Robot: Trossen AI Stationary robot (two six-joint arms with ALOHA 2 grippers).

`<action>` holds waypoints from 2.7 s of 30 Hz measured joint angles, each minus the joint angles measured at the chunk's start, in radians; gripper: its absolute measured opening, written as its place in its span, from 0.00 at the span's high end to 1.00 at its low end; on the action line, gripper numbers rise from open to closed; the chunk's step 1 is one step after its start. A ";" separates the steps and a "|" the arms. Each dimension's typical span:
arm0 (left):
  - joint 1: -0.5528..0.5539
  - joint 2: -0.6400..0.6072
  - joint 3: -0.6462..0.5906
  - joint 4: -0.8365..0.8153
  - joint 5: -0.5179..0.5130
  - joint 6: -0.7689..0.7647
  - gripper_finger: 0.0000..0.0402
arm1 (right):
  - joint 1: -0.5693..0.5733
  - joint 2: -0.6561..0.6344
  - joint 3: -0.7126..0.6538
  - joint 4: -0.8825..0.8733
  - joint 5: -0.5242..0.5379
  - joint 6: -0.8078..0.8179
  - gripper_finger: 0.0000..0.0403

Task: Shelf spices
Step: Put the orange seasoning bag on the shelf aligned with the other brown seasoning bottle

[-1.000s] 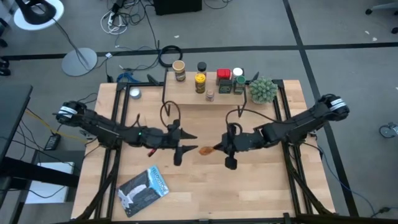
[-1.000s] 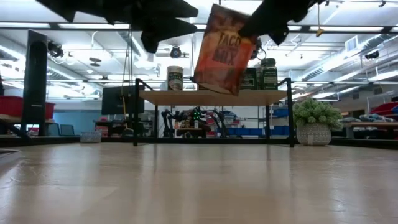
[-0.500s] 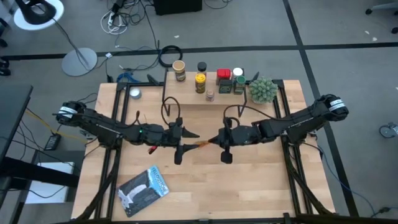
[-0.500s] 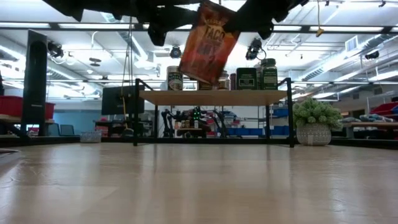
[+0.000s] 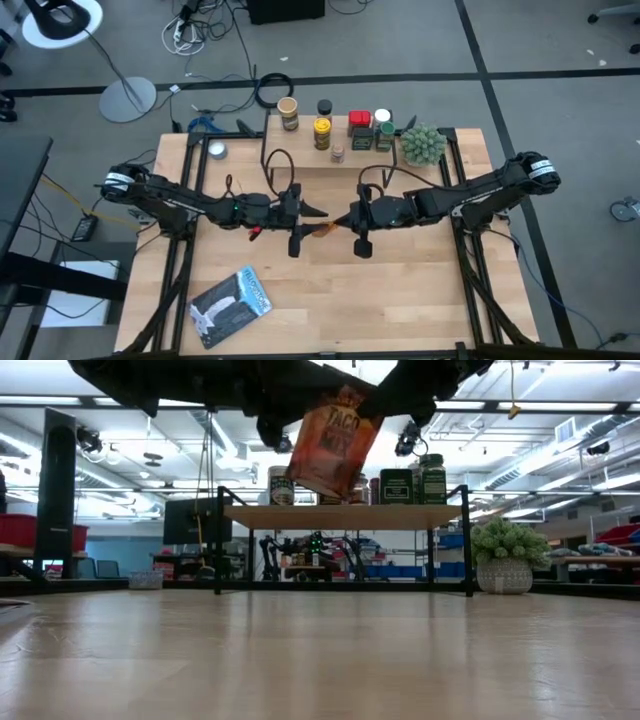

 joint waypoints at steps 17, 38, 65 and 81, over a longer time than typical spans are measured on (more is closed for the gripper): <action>0.008 0.000 0.000 -0.001 -0.007 0.027 0.99 | -0.021 0.000 0.000 0.001 -0.001 0.038 0.98; 0.021 -0.025 -0.075 0.041 -0.095 0.057 1.00 | -0.019 -0.109 0.000 -0.043 0.000 -0.017 0.53; 0.673 -0.367 -0.297 0.187 0.213 0.285 1.00 | 0.037 -0.048 0.000 -0.214 0.016 0.226 0.48; 0.846 -0.084 -0.297 0.586 0.472 0.189 1.00 | 0.033 -0.048 0.000 -0.197 0.068 0.198 0.50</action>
